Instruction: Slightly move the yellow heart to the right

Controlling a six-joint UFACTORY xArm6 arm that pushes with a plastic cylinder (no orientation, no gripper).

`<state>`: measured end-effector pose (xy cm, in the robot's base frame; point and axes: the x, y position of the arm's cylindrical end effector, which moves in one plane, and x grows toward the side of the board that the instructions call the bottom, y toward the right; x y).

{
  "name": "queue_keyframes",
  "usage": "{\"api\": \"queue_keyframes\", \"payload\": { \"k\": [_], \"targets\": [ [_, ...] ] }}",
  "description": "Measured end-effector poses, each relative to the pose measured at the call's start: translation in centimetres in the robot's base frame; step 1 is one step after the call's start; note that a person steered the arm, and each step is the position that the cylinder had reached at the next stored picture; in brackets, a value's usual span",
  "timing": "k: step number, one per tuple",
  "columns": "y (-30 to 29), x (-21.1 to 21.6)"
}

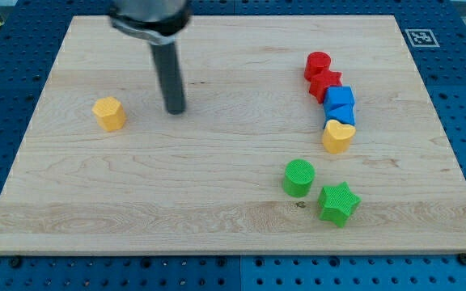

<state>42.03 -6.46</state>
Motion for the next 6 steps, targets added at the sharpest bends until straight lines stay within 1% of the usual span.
{"api": "queue_keyframes", "payload": {
  "k": [1,2,3,5,6],
  "targets": [
    [4.2,3.1],
    [5.6,7.0],
    [10.5,7.2],
    [23.3,7.2],
    [27.9,7.0]
  ]
}}
